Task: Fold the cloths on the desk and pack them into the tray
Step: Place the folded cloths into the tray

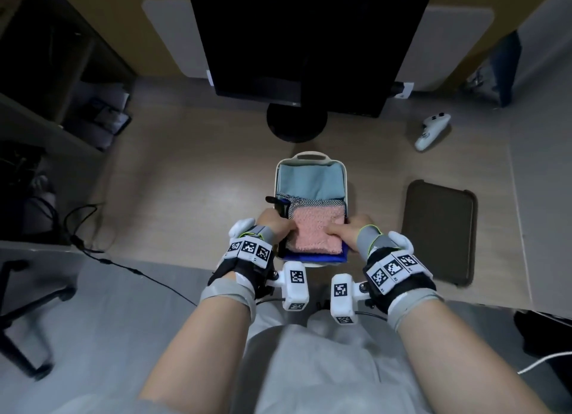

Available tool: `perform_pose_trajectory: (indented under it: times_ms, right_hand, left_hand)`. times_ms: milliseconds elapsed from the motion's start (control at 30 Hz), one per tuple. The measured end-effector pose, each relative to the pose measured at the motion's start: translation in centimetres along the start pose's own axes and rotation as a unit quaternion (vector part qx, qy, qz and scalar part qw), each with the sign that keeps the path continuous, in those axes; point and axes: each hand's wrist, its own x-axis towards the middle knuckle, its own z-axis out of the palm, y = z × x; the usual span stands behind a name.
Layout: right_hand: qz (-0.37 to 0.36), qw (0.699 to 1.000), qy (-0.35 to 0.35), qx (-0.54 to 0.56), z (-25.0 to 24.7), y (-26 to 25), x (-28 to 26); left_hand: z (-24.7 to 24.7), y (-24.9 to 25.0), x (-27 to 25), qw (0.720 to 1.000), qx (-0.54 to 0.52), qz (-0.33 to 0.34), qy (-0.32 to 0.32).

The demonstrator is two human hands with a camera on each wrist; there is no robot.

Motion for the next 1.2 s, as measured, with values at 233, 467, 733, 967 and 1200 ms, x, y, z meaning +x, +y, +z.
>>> perform_pose_trajectory:
  times_ms: [233, 467, 733, 967, 1200]
  right_hand:
    - [0.019, 0.997, 0.029, -0.062, 0.3, -1.2, 0.2]
    - [0.050, 0.994, -0.021, -0.095, 1.3, -2.9, 0.5]
    - [0.058, 0.997, 0.044, -0.034, -0.9, -4.4, 0.7]
    - [0.042, 0.996, -0.052, 0.051, 1.7, -4.1, 0.5]
    - [-0.001, 0.999, -0.042, 0.034, 4.1, -2.5, 2.0]
  left_hand:
    - [0.7, 0.4, 0.3, 0.999, 0.053, -0.002, -0.005]
    - [0.7, 1.2, 1.0, 0.994, 0.094, -0.014, -0.052]
    - [-1.7, 2.9, 1.9, 0.999, 0.023, 0.002, -0.044]
    - [-0.3, 3.1, 2.0, 0.997, 0.005, 0.024, -0.071]
    - [2.5, 1.3, 3.8, 0.990, 0.106, 0.044, -0.081]
